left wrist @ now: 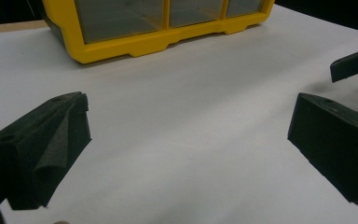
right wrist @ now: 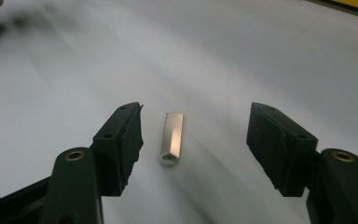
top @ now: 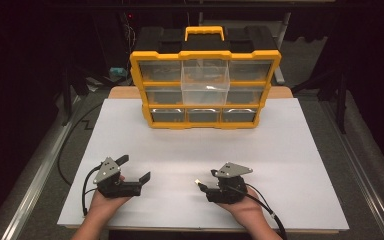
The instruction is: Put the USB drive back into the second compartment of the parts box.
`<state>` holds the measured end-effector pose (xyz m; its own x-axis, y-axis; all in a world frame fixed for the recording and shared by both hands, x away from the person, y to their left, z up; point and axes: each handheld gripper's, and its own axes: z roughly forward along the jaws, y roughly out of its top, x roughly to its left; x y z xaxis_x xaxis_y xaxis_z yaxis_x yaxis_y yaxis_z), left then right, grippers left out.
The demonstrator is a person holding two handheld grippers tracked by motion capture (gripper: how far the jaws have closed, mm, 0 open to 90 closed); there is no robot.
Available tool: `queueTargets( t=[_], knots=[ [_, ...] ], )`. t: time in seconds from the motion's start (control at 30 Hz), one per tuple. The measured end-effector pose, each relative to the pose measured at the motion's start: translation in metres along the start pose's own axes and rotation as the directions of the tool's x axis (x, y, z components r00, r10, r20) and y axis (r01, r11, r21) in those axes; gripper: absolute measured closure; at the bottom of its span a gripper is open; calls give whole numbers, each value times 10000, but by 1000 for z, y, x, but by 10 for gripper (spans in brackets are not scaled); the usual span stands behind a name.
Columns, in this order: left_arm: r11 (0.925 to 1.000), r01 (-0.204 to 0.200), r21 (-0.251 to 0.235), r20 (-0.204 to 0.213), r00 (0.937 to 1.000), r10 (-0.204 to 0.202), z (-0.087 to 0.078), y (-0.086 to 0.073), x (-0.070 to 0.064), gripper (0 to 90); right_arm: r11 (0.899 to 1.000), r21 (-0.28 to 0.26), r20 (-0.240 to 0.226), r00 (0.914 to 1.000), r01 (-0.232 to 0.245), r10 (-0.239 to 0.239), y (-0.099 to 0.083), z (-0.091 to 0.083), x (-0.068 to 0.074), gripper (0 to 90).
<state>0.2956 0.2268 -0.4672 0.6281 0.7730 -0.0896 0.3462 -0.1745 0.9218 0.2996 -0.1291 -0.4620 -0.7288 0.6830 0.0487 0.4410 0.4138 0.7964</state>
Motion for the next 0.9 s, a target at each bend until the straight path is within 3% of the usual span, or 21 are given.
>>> queueTargets(
  t=[0.23, 0.4, 0.5, 0.67, 0.9],
  knots=[
    [10000, 20, -3, -46, 10000, -20, 0, 0, 1, 1, 9993, 104, -134, 9992, 371, -369, 9, 11, 4, 468],
    [10000, -21, -49, -48, 10000, 21, -2, 1, 0, 0, 9996, 208, -182, 9997, 181, -177, 15, 19, 1, 532],
    [10000, 11, -60, -40, 10000, -12, -3, 0, 1, 0, 9989, 405, -120, 9997, 230, -225, 13, 21, 1, 563],
    [10000, 24, 8, -1, 10000, -24, -1, 0, 1, 1, 9974, 634, -457, 9985, 338, -309, 8, 25, 3, 605],
    [10000, 8, 6, 6, 10000, -8, 0, 0, 0, 0, 9944, 939, -379, 9982, 495, -461, 3, 25, 5, 665]
  ],
)
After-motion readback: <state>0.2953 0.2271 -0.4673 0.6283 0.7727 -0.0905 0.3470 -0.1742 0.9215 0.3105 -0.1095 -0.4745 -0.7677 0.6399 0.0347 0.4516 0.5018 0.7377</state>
